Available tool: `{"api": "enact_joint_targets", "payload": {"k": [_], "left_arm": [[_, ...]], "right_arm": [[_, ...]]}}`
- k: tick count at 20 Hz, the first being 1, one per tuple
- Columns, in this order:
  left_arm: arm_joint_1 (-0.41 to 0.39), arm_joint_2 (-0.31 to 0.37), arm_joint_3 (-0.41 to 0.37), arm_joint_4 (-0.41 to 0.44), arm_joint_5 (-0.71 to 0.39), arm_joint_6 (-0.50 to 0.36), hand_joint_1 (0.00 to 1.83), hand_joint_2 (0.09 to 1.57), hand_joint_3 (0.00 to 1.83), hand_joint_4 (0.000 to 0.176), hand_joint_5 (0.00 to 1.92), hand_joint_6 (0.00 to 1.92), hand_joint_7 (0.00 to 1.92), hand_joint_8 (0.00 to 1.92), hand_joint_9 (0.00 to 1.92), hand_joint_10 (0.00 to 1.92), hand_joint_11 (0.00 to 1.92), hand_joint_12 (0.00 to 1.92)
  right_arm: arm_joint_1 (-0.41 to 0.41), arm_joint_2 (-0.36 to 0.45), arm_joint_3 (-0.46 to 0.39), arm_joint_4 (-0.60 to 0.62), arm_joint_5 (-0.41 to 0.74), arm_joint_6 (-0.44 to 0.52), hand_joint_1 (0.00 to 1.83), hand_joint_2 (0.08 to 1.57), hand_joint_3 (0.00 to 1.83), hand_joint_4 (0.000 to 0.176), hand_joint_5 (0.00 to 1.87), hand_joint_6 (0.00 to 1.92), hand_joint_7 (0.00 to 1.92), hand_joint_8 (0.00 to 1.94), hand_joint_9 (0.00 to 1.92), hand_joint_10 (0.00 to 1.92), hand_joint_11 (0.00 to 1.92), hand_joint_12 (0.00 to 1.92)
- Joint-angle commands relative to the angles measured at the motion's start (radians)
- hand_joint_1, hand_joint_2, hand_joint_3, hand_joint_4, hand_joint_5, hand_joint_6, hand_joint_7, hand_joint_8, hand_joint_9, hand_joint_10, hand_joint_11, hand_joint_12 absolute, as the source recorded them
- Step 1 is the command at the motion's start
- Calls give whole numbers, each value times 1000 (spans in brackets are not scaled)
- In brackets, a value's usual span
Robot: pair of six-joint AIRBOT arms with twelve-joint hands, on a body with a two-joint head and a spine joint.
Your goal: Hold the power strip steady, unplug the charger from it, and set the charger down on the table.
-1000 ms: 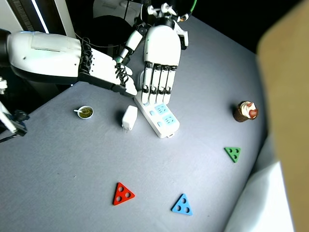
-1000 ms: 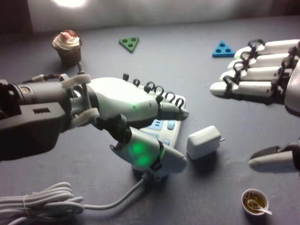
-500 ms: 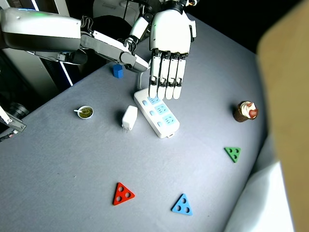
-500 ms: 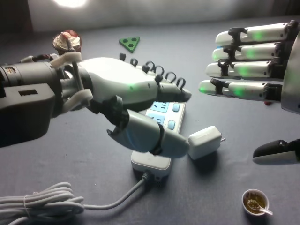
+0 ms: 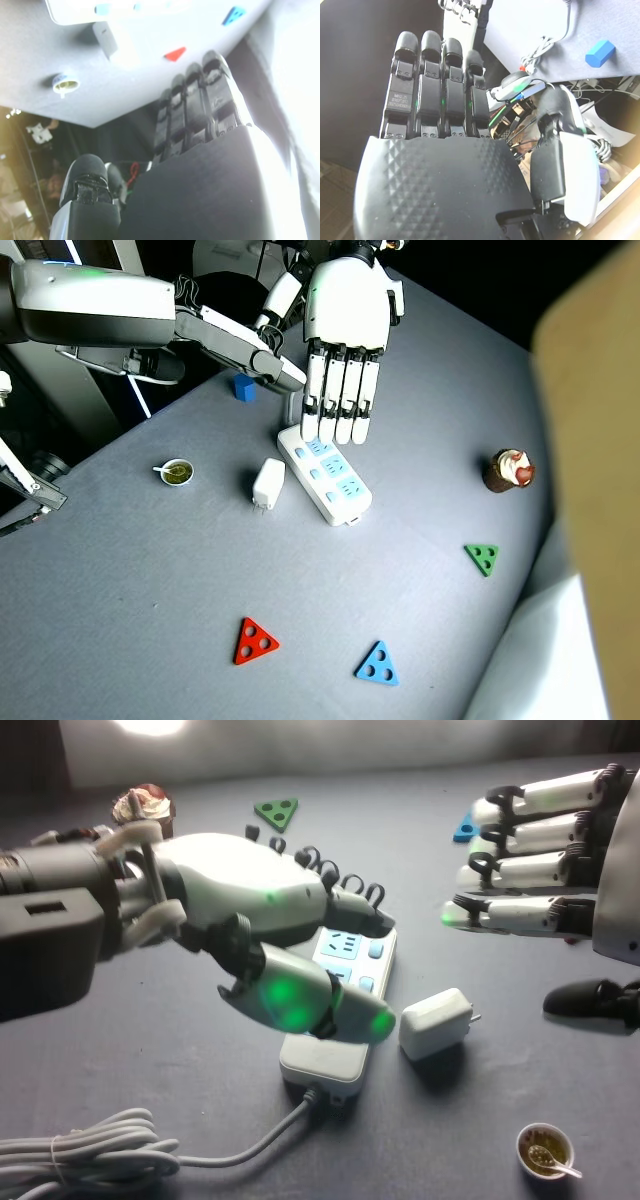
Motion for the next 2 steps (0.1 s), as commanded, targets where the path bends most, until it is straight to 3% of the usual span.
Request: {"api": "enact_joint_targets", "payload": {"k": [1, 2], "left_arm": [[-18, 3, -1, -3, -98, 0, 151, 1175, 0, 0, 383, 11, 602, 20, 611, 15, 413, 250], [-25, 5, -1, -3, -90, 0, 173, 1173, 1, 0, 420, 3, 666, 6, 682, 4, 347, 536]], "right_arm": [[17, 8, -3, 32, 92, -1, 771, 1201, 2, 0, 807, 10, 939, 16, 1004, 39, 513, 1006], [18, 8, -4, 32, 91, -1, 954, 1188, 22, 18, 816, 983, 1021, 4, 1065, 65, 450, 1329]]}}
